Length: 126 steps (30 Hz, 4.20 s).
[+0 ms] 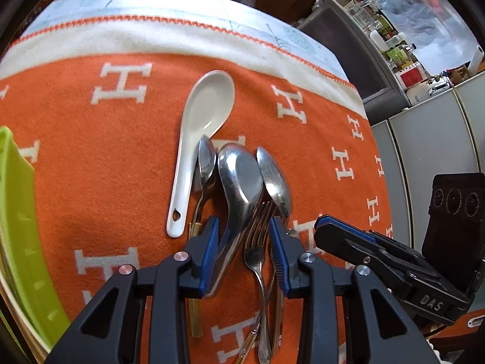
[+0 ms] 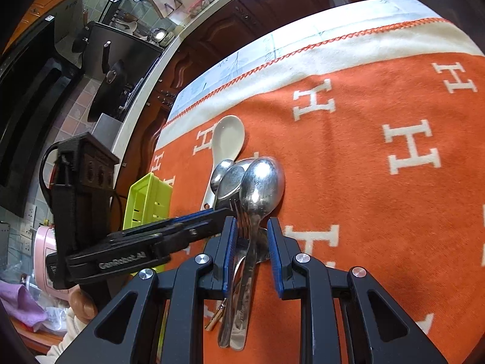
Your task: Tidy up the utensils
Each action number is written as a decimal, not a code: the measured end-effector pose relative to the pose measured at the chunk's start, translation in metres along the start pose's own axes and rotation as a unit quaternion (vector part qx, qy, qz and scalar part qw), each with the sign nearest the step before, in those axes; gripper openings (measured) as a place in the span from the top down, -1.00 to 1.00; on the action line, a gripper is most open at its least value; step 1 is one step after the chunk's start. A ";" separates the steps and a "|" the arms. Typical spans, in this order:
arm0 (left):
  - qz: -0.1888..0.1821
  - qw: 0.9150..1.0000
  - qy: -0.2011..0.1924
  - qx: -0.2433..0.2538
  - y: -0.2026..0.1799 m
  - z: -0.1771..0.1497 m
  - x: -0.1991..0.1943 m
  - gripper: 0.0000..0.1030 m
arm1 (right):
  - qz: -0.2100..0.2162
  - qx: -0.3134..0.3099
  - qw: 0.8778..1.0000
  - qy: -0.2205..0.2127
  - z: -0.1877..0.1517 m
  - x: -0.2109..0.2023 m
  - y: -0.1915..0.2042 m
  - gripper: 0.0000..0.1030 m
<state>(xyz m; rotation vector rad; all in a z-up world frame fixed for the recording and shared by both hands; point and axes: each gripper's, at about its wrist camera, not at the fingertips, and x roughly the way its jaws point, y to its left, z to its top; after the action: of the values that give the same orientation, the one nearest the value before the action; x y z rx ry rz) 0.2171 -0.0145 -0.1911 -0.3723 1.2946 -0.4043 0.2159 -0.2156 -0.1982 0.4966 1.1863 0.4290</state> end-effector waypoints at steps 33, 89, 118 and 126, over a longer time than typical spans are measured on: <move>0.047 0.994 -0.099 0.004 -0.003 -0.028 -0.058 0.95 | 0.003 -0.043 0.999 -0.029 -0.002 0.060 0.025 0.98; 0.102 0.989 -0.106 -0.020 0.026 -0.014 -0.074 0.81 | 0.059 -0.089 0.983 -0.150 -0.051 -0.010 0.032 0.87; 0.110 0.992 -0.031 0.047 0.035 0.053 -0.030 -0.22 | 0.118 -0.079 0.975 -0.172 -0.062 -0.057 0.036 0.87; 0.109 0.992 -0.018 0.061 0.034 0.051 -0.038 0.59 | 0.114 -0.068 0.977 -0.169 -0.063 -0.056 0.034 0.87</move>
<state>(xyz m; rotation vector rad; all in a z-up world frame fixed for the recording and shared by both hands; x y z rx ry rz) 0.2609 0.0360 -0.1636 -0.1317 1.2531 -0.2881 0.1368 -0.2110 -0.1544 0.5645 0.7690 0.5922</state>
